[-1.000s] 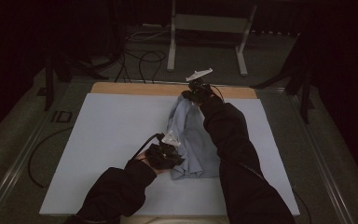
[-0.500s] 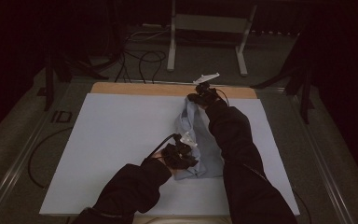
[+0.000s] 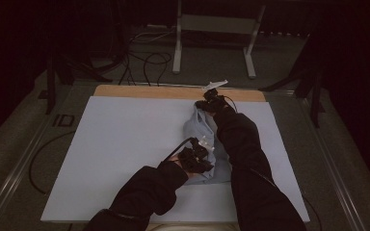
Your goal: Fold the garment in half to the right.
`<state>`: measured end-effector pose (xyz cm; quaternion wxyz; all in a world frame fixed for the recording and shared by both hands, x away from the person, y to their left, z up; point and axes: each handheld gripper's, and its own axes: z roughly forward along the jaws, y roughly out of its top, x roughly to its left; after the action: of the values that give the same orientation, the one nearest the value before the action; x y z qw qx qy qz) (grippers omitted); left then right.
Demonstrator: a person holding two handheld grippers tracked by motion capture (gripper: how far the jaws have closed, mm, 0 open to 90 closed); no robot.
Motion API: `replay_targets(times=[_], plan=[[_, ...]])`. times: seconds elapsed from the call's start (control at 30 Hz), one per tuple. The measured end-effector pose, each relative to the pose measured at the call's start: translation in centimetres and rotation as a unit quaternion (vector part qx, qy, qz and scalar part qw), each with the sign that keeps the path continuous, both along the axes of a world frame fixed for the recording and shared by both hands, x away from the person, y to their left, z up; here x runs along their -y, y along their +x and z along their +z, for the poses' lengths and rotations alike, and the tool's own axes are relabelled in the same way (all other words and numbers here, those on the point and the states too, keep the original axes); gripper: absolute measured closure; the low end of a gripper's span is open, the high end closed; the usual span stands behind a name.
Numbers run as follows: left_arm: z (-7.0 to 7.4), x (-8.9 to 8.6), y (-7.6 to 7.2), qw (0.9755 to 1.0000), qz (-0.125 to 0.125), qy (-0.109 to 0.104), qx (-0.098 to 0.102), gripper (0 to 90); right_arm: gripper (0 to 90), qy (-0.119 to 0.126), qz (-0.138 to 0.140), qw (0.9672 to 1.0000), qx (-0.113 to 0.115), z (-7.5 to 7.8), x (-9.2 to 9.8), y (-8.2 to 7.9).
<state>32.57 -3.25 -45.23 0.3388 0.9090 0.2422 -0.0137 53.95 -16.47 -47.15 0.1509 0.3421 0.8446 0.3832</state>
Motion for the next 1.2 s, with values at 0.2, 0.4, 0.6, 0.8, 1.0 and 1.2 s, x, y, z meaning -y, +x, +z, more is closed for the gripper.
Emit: replay_targets(times=[0.2,0.4,0.6,0.8,1.0,1.2], plan=[[-0.7,0.8,0.3,1.0000,-0.001,0.005,-0.004,84.9,67.9,0.007,0.001,0.9999,-0.015,-0.6,0.8,0.0],[-1.1,1.7,0.6,0.9999,-0.001,0.009,-0.005,84.9,37.3,0.024,-0.008,0.9996,-0.016,0.6,2.2,-0.5],[-1.6,2.7,1.0,0.9998,-0.002,0.014,-0.012,84.9,19.6,0.050,-0.021,0.9984,-0.015,2.3,4.3,-1.5],[-1.9,4.1,1.2,0.9996,-0.011,0.019,-0.017,84.6,14.3,0.068,-0.020,0.9975,-0.004,3.6,5.7,-3.0],[-2.6,5.4,1.6,0.9993,-0.008,0.027,-0.024,82.7,13.2,0.084,-0.009,0.9964,-0.001,4.0,6.2,-4.5],[-3.2,6.2,1.5,0.9991,-0.020,0.028,-0.024,68.9,10.4,0.101,0.001,0.9949,0.000,4.0,6.7,-5.5]])
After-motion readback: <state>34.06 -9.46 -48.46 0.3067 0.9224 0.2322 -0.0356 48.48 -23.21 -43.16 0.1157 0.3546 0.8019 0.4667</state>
